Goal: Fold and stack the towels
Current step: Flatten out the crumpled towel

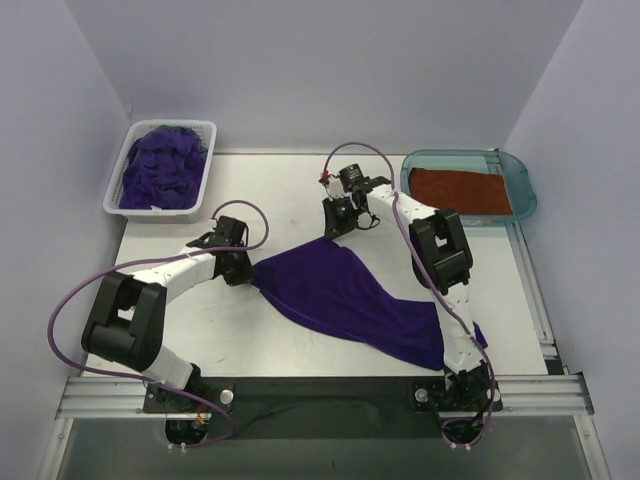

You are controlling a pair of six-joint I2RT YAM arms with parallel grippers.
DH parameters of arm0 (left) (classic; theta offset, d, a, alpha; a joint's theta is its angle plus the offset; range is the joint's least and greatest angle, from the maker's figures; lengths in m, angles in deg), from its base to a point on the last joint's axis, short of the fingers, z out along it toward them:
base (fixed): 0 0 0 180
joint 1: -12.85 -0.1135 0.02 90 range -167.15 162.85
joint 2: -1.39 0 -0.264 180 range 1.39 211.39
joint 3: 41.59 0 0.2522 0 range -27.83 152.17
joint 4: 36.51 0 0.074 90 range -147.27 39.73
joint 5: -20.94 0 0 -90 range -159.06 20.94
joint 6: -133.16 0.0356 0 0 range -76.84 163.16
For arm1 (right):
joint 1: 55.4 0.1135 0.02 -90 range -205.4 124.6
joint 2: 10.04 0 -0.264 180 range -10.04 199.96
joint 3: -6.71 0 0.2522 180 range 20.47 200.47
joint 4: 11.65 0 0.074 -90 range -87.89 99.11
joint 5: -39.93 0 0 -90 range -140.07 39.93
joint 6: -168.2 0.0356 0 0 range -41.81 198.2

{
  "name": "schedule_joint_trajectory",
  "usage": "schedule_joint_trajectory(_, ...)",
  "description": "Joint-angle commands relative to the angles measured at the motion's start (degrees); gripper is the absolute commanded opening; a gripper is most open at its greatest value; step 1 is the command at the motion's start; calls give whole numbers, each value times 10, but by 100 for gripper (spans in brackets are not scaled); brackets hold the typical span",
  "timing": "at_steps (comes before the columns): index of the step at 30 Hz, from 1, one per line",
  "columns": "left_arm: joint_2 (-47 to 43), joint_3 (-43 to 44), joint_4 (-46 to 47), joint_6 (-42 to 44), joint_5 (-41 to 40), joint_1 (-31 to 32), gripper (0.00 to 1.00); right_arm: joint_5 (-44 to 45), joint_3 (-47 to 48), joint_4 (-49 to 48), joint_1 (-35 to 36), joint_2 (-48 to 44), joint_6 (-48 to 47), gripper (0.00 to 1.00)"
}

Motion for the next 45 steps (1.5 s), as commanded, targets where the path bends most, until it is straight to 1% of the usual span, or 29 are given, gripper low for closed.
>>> schedule_joint_trajectory(1, -7, 19, 17, 13, 2, -5, 2, -14, 9, 19, -5, 2, -3, 0)
schedule_joint_trajectory(2, -9, 29, 15, 20, 2, -7, 0, -12, 12, 19, -6, 0, -6, 0)
schedule_joint_trajectory(9, -30, 97, 11, 75, 7, -24, 0, 10, 51, 14, -23, -50, -16, 0)
schedule_joint_trajectory(11, -37, 120, 12, 109, 9, -25, 0, 24, 64, 8, -29, -77, -17, 0)
schedule_joint_trajectory(12, -38, 148, 12, 122, 11, -25, 0, 31, 67, 6, -30, -86, -19, 0)
schedule_joint_trajectory(13, -38, 162, 11, 149, 18, -25, 0, 38, 72, 4, -33, -96, -19, 0)
schedule_joint_trajectory(14, -39, 176, 11, 159, 20, -25, 0, 52, 81, 1, -34, -117, -19, 0)
schedule_joint_trajectory(15, -39, 211, 8, 168, 21, -25, 0, 58, 87, 1, -36, -128, -17, 0)
schedule_joint_trajectory(18, -40, 265, 1, 201, 25, -25, 0, 90, 110, -6, -43, -174, -12, 0)
schedule_joint_trajectory(19, -42, 304, -5, 215, 25, -25, 0, 98, 118, -7, -45, -186, -10, 0)
schedule_joint_trajectory(20, -44, 324, -8, 221, 25, -26, 0, 106, 125, -8, -49, -207, -8, 0)
schedule_joint_trajectory(21, -46, 343, -11, 227, 40, -27, 0, 118, 142, -8, -51, -219, -8, 0)
schedule_joint_trajectory(22, -47, 385, -14, 239, 46, -27, 0, 122, 150, -8, -53, -229, -9, 0)
schedule_joint_trajectory(24, -52, 425, -16, 247, 49, -28, 0, 130, 173, -8, -60, -261, -13, 0)
schedule_joint_trajectory(25, -54, 463, -16, 255, 52, -28, 0, 133, 181, -8, -63, -272, -17, 0)
schedule_joint_trajectory(27, -57, 506, -24, 262, 53, -28, 0, 141, 193, -9, -66, -305, -34, 0)
schedule_joint_trajectory(28, -58, 550, -28, 270, 55, -28, 0, 154, 203, -9, -66, -328, -41, 0)
schedule_joint_trajectory(32, -66, 635, -45, 289, 57, -28, 0, 184, 225, -19, -70, -381, -72, 0)
schedule_joint_trajectory(34, -70, 664, -51, 295, 62, -27, 0, 192, 239, -23, -73, -399, -85, 0)
schedule_joint_trajectory(35, -74, 695, -55, 299, 67, -28, 0, 194, 244, -25, -75, -414, -88, 0)
schedule_joint_trajectory(39, -78, 763, -80, 318, 90, -27, 0, 194, 254, -31, -75, -449, -104, 0)
schedule_joint_trajectory(42, -92, 791, -84, 339, 90, -27, 0, 173, 255, -37, -75, -478, -101, 0)
schedule_joint_trajectory(45, -116, 801, -87, 369, 98, -27, 0, 145, 254, -39, -75, -507, -105, 0)
